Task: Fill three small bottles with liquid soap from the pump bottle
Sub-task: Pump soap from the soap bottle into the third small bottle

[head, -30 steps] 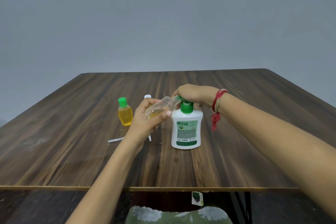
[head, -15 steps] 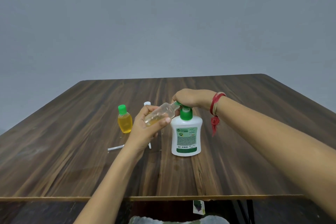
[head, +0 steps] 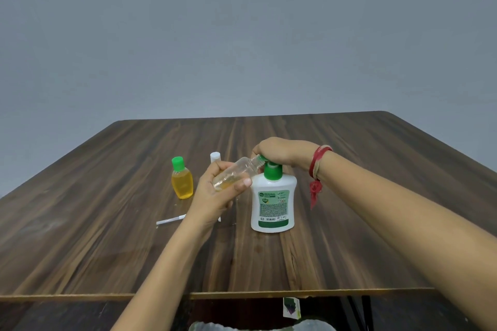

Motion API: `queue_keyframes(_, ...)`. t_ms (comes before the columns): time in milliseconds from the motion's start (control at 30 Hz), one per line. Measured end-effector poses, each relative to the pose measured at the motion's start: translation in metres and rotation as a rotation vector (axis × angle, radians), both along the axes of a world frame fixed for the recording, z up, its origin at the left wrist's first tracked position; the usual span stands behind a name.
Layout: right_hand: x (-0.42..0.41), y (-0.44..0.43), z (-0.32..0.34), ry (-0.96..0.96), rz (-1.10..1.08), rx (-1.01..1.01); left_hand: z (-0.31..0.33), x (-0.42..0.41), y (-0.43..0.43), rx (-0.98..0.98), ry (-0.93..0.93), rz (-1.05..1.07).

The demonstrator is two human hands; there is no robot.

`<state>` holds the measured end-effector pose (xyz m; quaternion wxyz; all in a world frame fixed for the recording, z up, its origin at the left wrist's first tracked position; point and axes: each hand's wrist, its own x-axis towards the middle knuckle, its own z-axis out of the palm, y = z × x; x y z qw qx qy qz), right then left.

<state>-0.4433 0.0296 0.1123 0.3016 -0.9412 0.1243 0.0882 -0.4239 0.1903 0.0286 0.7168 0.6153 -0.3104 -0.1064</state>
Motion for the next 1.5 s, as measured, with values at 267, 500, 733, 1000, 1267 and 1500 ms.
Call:
queue_keyframes(267, 0.002, -0.001, 0.001, 0.019, -0.02, 0.027, 0.0, 0.001, -0.001, -0.01, 0.004, 0.009)
queue_keyframes(500, 0.005, -0.002, 0.006, 0.005, 0.017, -0.011, 0.002, -0.002, -0.002, -0.029, 0.004, -0.005)
queue_keyframes(733, 0.001, 0.0, 0.005, 0.005, 0.027, -0.023, 0.0, -0.003, -0.001, -0.013, 0.006, -0.005)
queue_keyframes(1000, -0.002, 0.002, 0.005, 0.02, 0.029, -0.04, -0.001, -0.001, -0.001, -0.017, 0.01, -0.01)
queue_keyframes(1267, -0.004, 0.002, 0.003, 0.002, 0.015, -0.026, 0.0, -0.002, 0.001, -0.018, 0.005, -0.019)
queue_keyframes(1500, -0.007, 0.006, 0.008, 0.007, 0.032, -0.06, 0.006, -0.001, 0.002, -0.019, 0.003, -0.007)
